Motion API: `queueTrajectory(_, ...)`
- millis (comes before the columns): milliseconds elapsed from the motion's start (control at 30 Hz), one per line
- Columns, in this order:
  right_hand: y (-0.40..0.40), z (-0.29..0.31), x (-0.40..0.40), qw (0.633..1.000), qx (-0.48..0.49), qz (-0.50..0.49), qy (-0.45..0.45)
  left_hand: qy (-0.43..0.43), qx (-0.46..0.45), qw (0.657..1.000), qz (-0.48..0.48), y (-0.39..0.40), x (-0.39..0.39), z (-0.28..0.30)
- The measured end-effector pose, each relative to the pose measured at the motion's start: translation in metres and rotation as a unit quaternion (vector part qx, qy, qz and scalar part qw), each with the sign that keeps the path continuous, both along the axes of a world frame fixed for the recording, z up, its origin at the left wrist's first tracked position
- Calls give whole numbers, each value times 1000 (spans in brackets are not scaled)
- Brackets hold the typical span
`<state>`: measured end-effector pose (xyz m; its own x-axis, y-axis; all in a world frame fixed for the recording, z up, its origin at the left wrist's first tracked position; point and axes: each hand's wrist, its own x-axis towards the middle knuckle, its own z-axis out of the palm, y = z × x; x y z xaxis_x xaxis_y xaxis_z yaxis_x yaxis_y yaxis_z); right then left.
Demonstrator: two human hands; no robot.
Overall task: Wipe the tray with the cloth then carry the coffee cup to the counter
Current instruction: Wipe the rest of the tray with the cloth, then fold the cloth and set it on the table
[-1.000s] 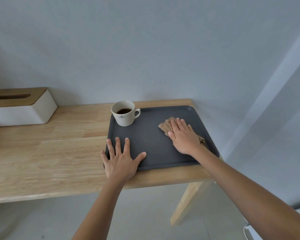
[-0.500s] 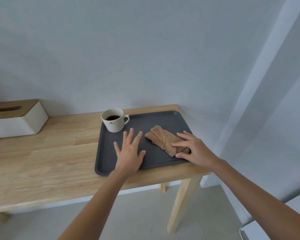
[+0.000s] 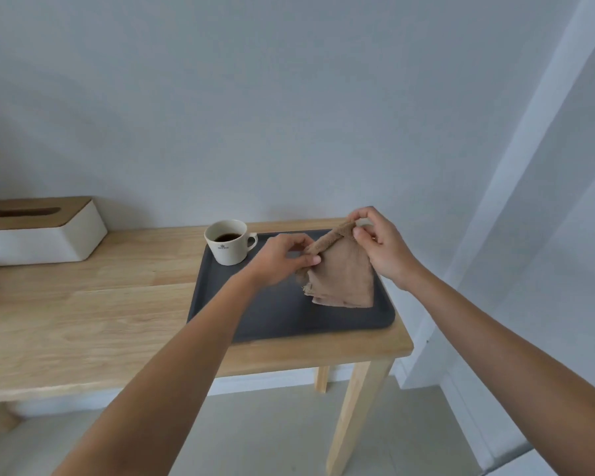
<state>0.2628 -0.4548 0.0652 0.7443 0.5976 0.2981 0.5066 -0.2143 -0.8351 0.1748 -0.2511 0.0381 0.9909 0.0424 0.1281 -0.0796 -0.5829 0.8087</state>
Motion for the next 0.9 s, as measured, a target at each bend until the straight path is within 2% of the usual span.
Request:
queueTrajectory(133,11,12,-4,998,-16,37,-38,58,11,998,-29,15,-15,33)
queueTrajectory(267,27,27,-17,989,-29,140,-43,23,84,996,13,30,-39,57)
queueTrajectory(367,48,35,-28,980,-32,198,-14,17,78,996,46,43,-61,73)
queueTrajectory(467,74,45,-37,978,-23,197,-61,35,127,990,53,67,-91,89)
queueTrajectory(533,94,53,-48,976,-25,206,-60,46,153,985,73,87,-113,100)
queueTrajectory(667,150,54,-104,956,-132,250,-83,30,154,981,112,119,-149,123)
queueTrajectory(800,204,44,-144,951,-141,225,-158,47,223,963,143,156,-180,143)
queueTrajectory(900,226,53,-142,962,-113,239,-75,110,224,961,121,195,-207,149)
